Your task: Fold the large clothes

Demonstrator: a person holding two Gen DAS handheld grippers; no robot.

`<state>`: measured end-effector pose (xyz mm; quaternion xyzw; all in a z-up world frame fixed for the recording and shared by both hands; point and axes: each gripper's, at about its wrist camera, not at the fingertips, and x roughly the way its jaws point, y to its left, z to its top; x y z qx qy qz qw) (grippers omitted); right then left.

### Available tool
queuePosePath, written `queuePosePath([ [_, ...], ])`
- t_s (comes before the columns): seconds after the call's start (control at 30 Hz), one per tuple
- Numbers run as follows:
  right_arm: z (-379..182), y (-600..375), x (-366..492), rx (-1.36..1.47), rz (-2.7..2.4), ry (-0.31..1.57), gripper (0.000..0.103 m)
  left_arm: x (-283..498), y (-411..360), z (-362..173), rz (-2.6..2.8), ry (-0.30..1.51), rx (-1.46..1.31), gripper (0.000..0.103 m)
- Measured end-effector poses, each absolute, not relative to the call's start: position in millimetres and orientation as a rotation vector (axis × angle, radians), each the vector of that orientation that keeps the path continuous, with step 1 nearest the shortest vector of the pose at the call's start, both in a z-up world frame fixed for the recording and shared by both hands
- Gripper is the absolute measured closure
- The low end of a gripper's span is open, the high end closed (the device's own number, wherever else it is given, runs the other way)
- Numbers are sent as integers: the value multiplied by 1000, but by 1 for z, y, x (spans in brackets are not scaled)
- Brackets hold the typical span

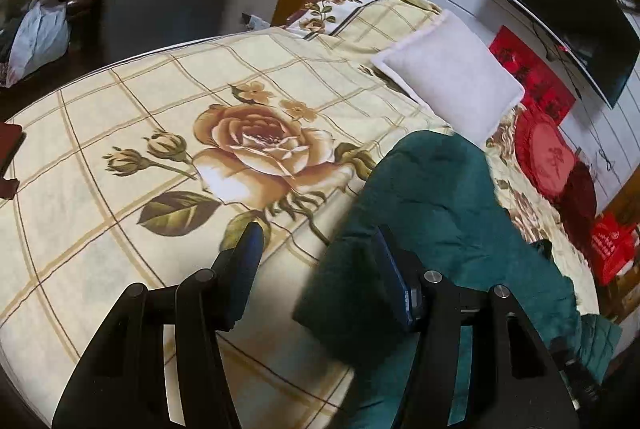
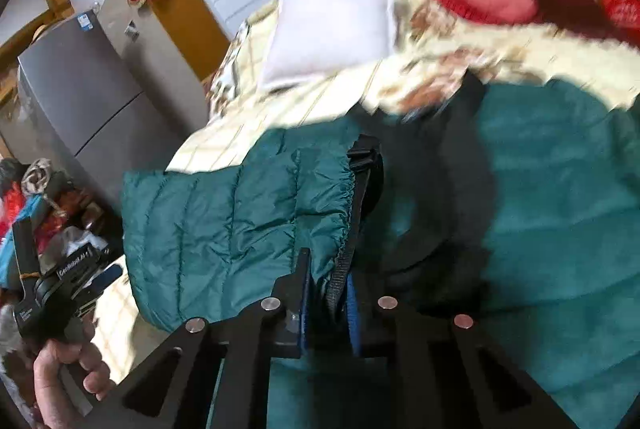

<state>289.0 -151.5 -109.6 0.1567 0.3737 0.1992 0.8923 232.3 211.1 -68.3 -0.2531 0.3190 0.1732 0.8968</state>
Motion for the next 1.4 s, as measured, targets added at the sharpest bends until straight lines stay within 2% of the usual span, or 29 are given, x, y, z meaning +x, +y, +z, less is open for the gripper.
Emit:
queuePosePath([
  [0.27, -83, -215, 288, -9, 86, 690, 90, 238, 191, -66, 325, 663, -484, 46],
  [0.53, -106, -295, 293, 34, -66, 752, 91, 258, 160, -67, 158, 684, -435, 46],
  [0.8, -133, -320, 291, 189, 24, 824, 90, 289, 82, -73, -58, 712, -145, 46],
  [0.83, -136, -323, 292, 238, 70, 839, 87, 293, 80, -79, -62, 742, -138, 46],
  [0.9, -137, -324, 291, 289, 118, 837, 66, 297, 82, -88, -49, 778, -146, 46],
  [0.93, -136, -327, 288, 327, 149, 824, 53, 298, 85, -89, -37, 784, -157, 46],
  [0.97, -132, -329, 285, 356, 160, 812, 51, 298, 90, -90, -18, 789, -169, 46],
  [1.2, -81, -320, 256, 324, 44, 619, 49, 299, 115, -106, 26, 850, -302, 44],
  [1.3, -91, -285, 271, 269, 163, 708, 49, 299, 121, -110, 23, 866, -353, 36],
  [1.4, -126, -262, 291, 187, 168, 857, 49, 301, 126, -118, 4, 892, -414, 31],
])
